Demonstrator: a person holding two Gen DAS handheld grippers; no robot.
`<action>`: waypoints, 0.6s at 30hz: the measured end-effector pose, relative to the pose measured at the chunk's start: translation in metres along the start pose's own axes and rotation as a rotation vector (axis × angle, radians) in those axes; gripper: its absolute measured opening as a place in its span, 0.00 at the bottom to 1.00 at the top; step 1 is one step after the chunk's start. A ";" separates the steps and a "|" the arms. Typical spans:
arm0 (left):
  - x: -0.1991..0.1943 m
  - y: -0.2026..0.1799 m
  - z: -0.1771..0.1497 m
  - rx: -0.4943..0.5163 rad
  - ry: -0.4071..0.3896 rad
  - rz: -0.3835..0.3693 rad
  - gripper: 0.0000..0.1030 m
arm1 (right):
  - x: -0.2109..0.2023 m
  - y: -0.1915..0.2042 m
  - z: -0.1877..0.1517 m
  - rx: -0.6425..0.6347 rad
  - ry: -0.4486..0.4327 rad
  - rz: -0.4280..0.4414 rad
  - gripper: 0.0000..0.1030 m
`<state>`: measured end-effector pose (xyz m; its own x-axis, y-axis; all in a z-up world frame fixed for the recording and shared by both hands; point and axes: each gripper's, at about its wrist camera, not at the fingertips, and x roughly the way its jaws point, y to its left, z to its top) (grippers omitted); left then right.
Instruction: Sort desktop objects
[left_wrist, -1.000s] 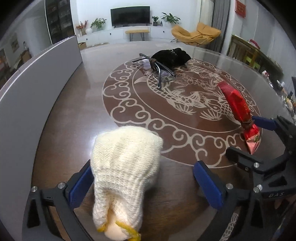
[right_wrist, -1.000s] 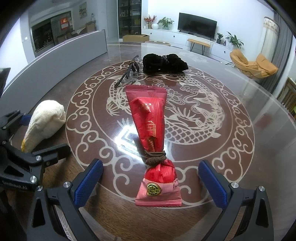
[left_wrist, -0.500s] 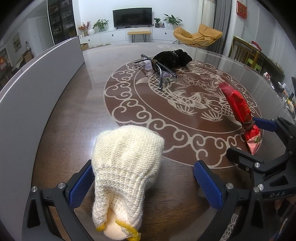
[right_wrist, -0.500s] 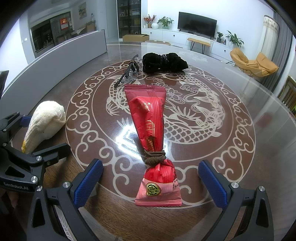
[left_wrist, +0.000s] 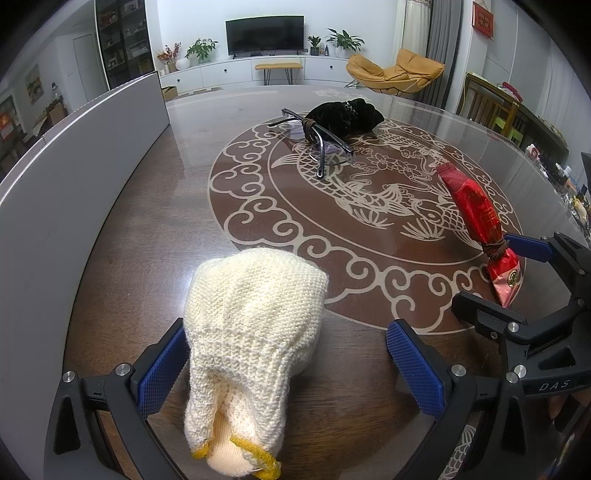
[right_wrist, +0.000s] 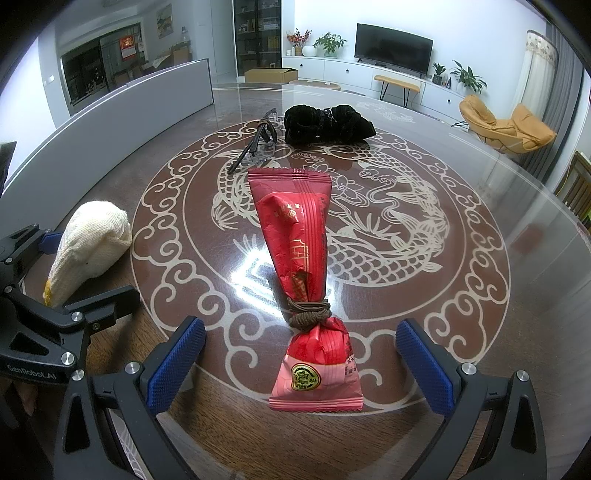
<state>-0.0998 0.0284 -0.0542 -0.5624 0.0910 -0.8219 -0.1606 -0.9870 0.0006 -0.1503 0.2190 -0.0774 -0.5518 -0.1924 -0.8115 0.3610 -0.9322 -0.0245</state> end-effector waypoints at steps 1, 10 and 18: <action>0.000 0.000 0.000 0.000 0.000 0.000 1.00 | 0.000 0.000 0.000 0.000 0.000 0.000 1.00; 0.001 0.000 0.000 0.000 0.000 -0.002 1.00 | 0.000 0.000 0.000 0.000 0.000 -0.001 1.00; 0.001 0.000 0.001 0.000 0.000 -0.002 1.00 | 0.000 0.000 0.000 0.001 0.000 -0.001 1.00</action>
<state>-0.1012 0.0283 -0.0549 -0.5621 0.0927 -0.8219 -0.1614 -0.9869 -0.0010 -0.1501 0.2192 -0.0774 -0.5523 -0.1917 -0.8113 0.3601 -0.9326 -0.0248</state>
